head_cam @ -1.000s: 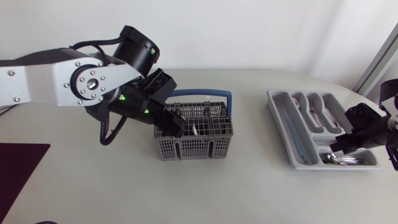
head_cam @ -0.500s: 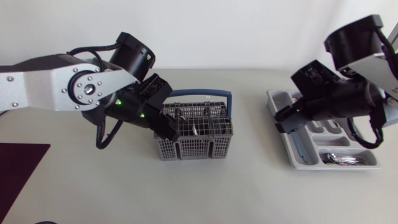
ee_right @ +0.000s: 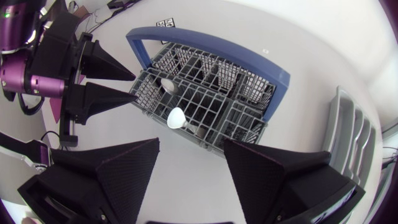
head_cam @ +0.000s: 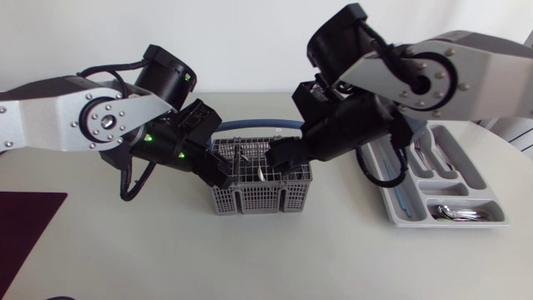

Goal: Transfer all utensils from the basket to the drawer tray.

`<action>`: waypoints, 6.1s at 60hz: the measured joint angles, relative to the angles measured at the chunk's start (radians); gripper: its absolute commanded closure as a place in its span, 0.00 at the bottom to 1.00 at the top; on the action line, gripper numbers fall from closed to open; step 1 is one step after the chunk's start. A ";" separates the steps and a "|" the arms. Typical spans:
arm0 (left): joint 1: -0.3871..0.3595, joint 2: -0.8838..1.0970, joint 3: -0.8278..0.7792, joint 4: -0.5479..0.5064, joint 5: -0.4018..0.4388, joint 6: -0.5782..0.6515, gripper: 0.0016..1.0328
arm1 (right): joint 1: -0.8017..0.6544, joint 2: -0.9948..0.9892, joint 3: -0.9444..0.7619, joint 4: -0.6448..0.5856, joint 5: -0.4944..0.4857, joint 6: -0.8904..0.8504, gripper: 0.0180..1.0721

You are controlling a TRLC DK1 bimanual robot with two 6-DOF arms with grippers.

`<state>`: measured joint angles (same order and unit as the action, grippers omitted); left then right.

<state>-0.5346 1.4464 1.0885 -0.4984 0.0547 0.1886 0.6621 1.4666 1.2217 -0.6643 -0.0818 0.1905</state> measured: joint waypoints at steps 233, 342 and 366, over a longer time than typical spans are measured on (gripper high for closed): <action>-0.005 -0.152 -0.312 0.257 0.285 0.238 0.53 | -1.109 -0.037 -0.469 0.515 0.181 -0.563 0.89; -0.147 0.013 -0.082 0.273 -0.143 1.055 0.37 | -0.452 -0.443 -0.700 0.402 0.007 -0.566 0.06; -0.118 0.099 0.077 0.143 -0.143 1.183 0.51 | -0.353 -0.502 -0.717 0.406 -0.097 -0.564 0.06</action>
<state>-0.6525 1.5452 1.1660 -0.3553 -0.0883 1.3716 0.3088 0.9646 0.5045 -0.2581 -0.1787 -0.3737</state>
